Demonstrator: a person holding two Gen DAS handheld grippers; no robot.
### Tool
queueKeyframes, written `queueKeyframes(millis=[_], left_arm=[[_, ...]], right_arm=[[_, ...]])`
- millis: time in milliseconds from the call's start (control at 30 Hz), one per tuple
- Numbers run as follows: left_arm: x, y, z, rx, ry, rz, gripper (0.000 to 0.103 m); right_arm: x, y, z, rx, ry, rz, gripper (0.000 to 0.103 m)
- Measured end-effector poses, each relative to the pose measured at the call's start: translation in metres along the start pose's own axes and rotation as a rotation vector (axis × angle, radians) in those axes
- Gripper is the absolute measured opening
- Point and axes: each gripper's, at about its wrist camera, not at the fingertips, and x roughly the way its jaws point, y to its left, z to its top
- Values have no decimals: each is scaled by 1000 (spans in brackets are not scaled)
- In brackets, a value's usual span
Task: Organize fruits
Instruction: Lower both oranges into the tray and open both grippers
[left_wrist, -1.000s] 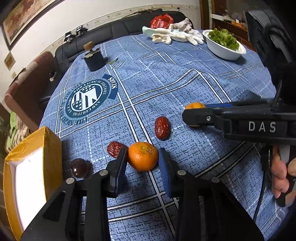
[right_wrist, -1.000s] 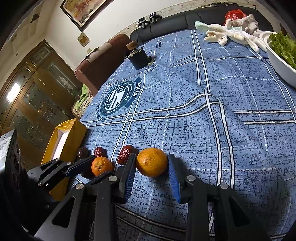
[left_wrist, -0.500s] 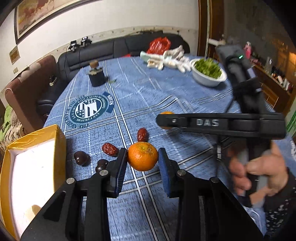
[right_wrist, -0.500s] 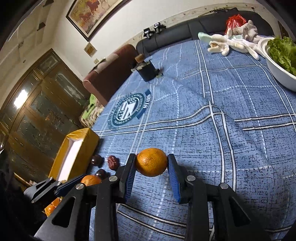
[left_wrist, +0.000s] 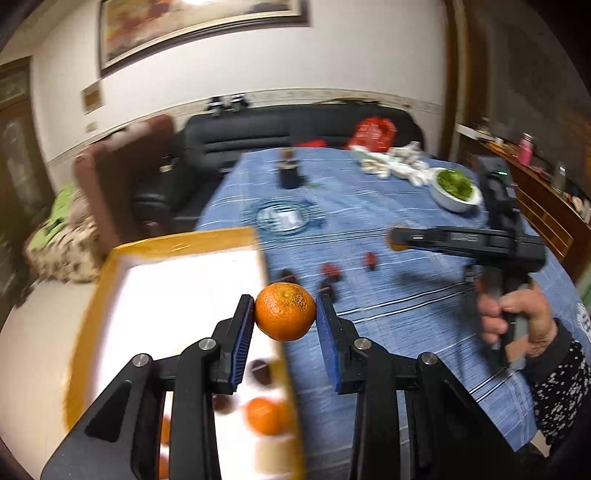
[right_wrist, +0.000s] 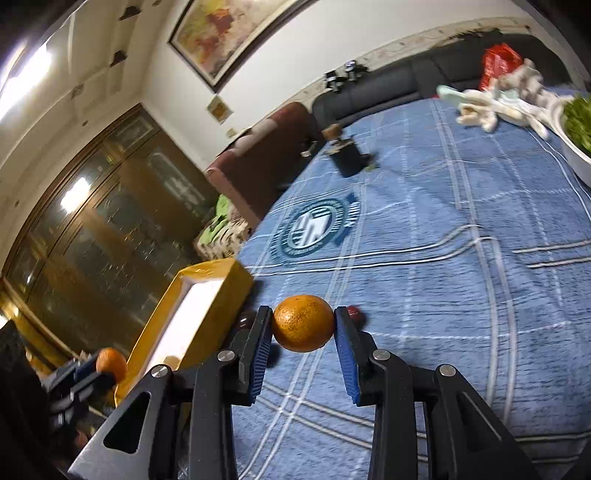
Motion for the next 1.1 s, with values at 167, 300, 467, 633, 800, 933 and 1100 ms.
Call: queueKeyframes(millis=[167,300,467,633,800,933,1100], left_arm=[[-7,49,-18,-81,17,82,32],[-2,67,-33,-124,41,98,32],[4,74,-50,-134,64,112,32],[7,79,-58,-127,80,125,32],[12,81,-65,-108,107,153,32],[17,82,-67,-96,138,185,33],[15,79,-62,-97,139,200,59]], right_arm=[[12,47,-7,-62,50,73,34],[25,98,-9,-142,82,135,34],[53,151,-30,-256,121,151,34],[91,173,-55,-293,183,126,34],[114,174,-67,-298,222,90,36],[119,178,-71,-317,223,71,39],[102,178,-61,-322,182,105,58]])
